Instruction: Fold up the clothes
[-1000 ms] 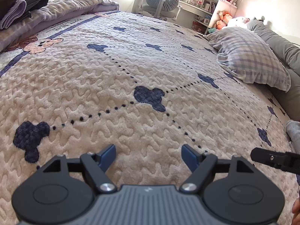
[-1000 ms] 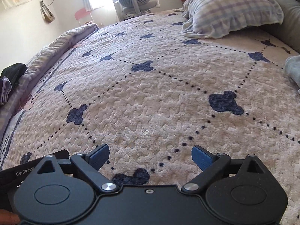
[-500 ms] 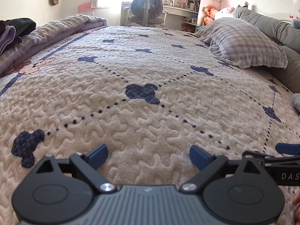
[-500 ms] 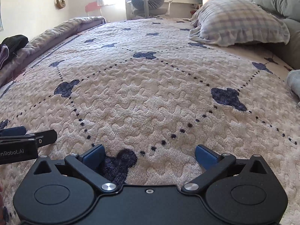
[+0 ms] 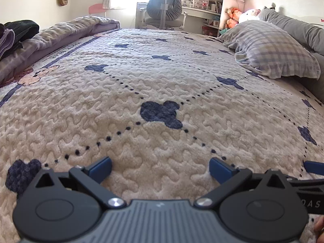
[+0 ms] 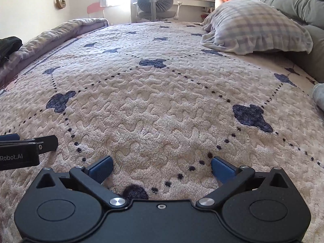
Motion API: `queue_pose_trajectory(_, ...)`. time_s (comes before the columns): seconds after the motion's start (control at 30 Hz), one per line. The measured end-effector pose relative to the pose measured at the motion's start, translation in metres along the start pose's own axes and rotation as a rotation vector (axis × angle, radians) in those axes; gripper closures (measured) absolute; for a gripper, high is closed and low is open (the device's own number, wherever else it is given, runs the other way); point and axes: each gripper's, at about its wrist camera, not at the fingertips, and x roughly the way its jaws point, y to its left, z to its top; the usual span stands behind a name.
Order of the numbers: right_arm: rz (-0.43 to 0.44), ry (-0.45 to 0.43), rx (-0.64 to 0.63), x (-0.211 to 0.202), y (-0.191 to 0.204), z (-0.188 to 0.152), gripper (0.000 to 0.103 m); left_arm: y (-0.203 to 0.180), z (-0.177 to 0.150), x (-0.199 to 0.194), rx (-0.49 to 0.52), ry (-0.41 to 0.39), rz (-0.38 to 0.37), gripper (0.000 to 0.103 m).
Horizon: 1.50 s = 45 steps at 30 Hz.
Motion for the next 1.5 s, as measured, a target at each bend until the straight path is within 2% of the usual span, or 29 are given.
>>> queue_pose_trajectory(0.67,-0.04,-0.026,-0.044,0.021,0.012,0.016,0.001,-0.001,0.021,0.03,0.043,-0.008,0.038,0.0)
queue_pose_trajectory(1.2,-0.04,-0.057,-0.048,0.038,0.018,0.027,0.001,-0.008,0.019,0.032,0.052,-0.028,0.082,0.0)
queue_pose_trajectory(1.5,-0.03,-0.071,-0.037,0.034,0.016,0.025,0.001,-0.005,0.018,0.033,0.048,-0.033,0.066,0.0)
